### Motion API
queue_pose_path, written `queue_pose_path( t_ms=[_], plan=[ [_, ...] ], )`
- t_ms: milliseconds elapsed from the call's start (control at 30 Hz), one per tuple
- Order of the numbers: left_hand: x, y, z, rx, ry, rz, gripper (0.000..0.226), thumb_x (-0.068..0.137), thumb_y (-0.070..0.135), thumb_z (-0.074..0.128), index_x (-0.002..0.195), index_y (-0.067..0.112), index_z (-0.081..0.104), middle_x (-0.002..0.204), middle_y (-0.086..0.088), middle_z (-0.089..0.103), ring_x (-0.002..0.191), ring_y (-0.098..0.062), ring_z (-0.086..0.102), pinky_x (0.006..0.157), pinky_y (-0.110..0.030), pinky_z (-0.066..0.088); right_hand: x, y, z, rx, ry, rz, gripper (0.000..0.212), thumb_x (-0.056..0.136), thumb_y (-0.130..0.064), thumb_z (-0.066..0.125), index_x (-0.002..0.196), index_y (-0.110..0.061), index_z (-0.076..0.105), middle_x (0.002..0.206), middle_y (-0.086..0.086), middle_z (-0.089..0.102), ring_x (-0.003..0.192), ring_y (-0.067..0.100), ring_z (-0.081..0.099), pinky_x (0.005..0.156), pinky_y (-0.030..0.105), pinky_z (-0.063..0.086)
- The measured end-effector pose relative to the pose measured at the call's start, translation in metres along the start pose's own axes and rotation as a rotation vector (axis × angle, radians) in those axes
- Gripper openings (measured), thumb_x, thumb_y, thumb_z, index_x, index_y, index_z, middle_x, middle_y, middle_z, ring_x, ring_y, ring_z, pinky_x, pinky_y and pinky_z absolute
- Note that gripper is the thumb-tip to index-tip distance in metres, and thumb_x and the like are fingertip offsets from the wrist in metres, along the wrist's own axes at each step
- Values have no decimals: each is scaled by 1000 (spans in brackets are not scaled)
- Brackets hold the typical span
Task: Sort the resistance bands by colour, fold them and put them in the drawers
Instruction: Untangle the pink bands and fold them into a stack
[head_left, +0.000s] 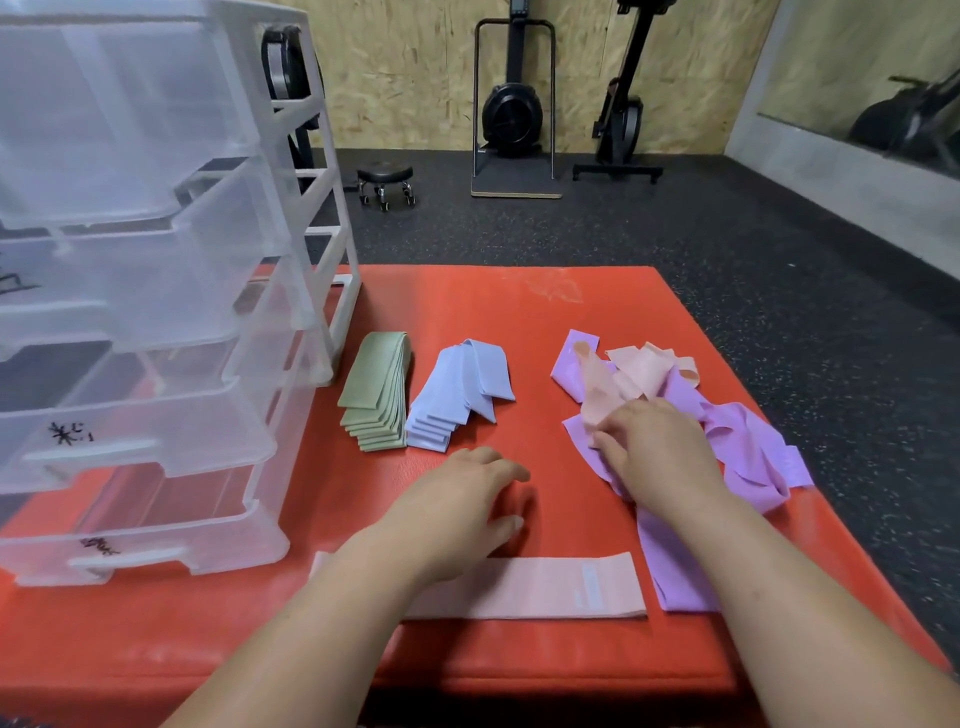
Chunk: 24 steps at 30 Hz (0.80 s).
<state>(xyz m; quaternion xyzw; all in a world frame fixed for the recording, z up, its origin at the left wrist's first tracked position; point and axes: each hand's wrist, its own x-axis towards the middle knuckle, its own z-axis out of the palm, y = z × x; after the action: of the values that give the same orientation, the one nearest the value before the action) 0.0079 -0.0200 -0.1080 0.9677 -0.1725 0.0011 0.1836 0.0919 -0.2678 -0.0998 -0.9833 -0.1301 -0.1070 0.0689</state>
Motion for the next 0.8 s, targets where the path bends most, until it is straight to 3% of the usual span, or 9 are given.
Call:
queue_pose_path(
  t_ms=[100, 200, 367, 433, 500, 600, 667, 800],
  plan=[
    [3, -1, 0, -10, 16, -3, 53, 97, 39, 67, 148, 34, 53, 139, 9, 54, 129, -17, 51, 106, -34, 45, 2, -2, 0, 225, 62, -14, 31, 94, -51, 65, 70, -31, 69, 87, -7, 63, 91, 20, 66, 62, 32, 38],
    [3, -1, 1, -8, 26, 0, 52, 96, 39, 68, 147, 33, 54, 138, 9, 54, 128, -17, 51, 107, -34, 44, 2, -4, 2, 412, -1, 42, 21, 91, -54, 66, 83, -36, 72, 112, -2, 58, 117, 23, 52, 87, 36, 45],
    [-2, -1, 2, -21, 24, 9, 50, 97, 40, 67, 145, 33, 55, 135, 9, 54, 126, -16, 53, 106, -33, 45, 0, 3, 6, 220, -79, -4, 29, 100, -50, 55, 126, -42, 65, 158, -8, 40, 143, 26, 31, 114, 48, 35],
    [-6, -2, 1, -21, 20, 6, 50, 97, 42, 67, 145, 34, 55, 134, 10, 54, 126, -15, 53, 106, -35, 46, -1, 5, 10, 165, -123, -30, 28, 104, -42, 52, 128, -41, 66, 154, -12, 49, 146, 22, 34, 112, 45, 38],
    [-9, -4, 0, -22, 15, 2, 50, 96, 42, 67, 144, 35, 55, 134, 11, 54, 126, -15, 53, 106, -35, 46, -4, 4, 12, 148, -71, -43, 24, 100, -34, 58, 117, -41, 72, 143, -13, 61, 144, 21, 43, 102, 44, 47],
    [-13, -5, -4, -28, 19, -3, 50, 97, 41, 67, 145, 34, 55, 136, 11, 54, 126, -14, 54, 105, -34, 47, -5, -1, 3, 93, 68, 50, 24, 92, -31, 62, 109, -37, 77, 118, -8, 74, 114, 26, 59, 82, 43, 53],
    [-16, -6, -7, -33, 34, -7, 49, 97, 40, 67, 144, 33, 56, 136, 11, 54, 125, -13, 54, 103, -33, 47, -4, -2, -9, 142, 172, 148, 18, 88, -28, 62, 99, -32, 76, 98, -6, 73, 98, 26, 60, 73, 42, 52],
    [-17, -7, -9, -39, 62, -8, 45, 97, 40, 67, 140, 34, 59, 131, 13, 55, 120, -13, 56, 98, -34, 50, -4, 1, -40, 395, 475, 250, 12, 89, -21, 70, 98, -29, 69, 98, -8, 73, 94, 24, 63, 73, 39, 49]
  ],
)
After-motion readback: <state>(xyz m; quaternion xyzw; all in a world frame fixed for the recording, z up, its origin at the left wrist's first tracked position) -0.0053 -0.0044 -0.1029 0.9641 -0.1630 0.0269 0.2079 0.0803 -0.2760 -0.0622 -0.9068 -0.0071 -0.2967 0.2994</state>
